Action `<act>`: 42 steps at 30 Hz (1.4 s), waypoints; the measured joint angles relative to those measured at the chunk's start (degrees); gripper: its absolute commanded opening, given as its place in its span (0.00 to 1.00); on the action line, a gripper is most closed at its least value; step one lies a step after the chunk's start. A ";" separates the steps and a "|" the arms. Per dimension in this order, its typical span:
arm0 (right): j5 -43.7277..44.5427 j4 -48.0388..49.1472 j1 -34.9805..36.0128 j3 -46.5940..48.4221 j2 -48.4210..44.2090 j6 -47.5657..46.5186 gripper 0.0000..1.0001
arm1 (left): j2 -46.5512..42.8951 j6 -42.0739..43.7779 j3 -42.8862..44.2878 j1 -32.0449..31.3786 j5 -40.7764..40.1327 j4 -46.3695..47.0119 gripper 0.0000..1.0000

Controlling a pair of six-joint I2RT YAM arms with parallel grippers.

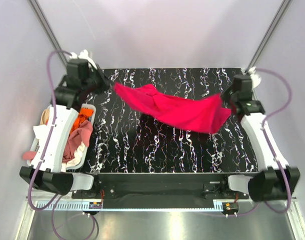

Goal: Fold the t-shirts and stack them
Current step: Flatten the tshirt out

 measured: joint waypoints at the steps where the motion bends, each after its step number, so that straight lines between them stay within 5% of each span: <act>1: 0.61 0.98 0.00 2.80 -2.08 -2.14 0.00 | 0.68 -0.50 3.85 -0.02 0.07 -0.55 0.00; 5: 0.83 3.04 0.00 9.01 -12.33 -10.08 0.00 | -0.81 -2.56 14.56 -0.02 1.03 -0.20 0.00; 15: 0.44 3.58 0.00 11.23 -40.70 -16.65 0.00 | -21.24 -8.76 15.41 -0.02 4.81 -2.16 0.00; 21: -1.40 6.21 0.00 15.74 -47.87 -16.20 0.00 | -28.94 -11.80 22.08 -0.02 5.97 -2.73 0.00; 30: -1.55 8.50 0.00 14.27 -38.84 -18.71 0.00 | -24.68 -8.22 21.53 -0.02 2.23 -3.78 0.00; 38: -0.81 17.27 0.00 7.67 -16.11 -21.59 0.00 | 5.35 0.35 36.87 0.39 -5.18 -1.88 0.00; 42: -3.02 18.51 0.00 7.76 -11.87 -22.40 0.00 | 10.69 2.29 36.00 0.66 -5.70 -2.01 0.00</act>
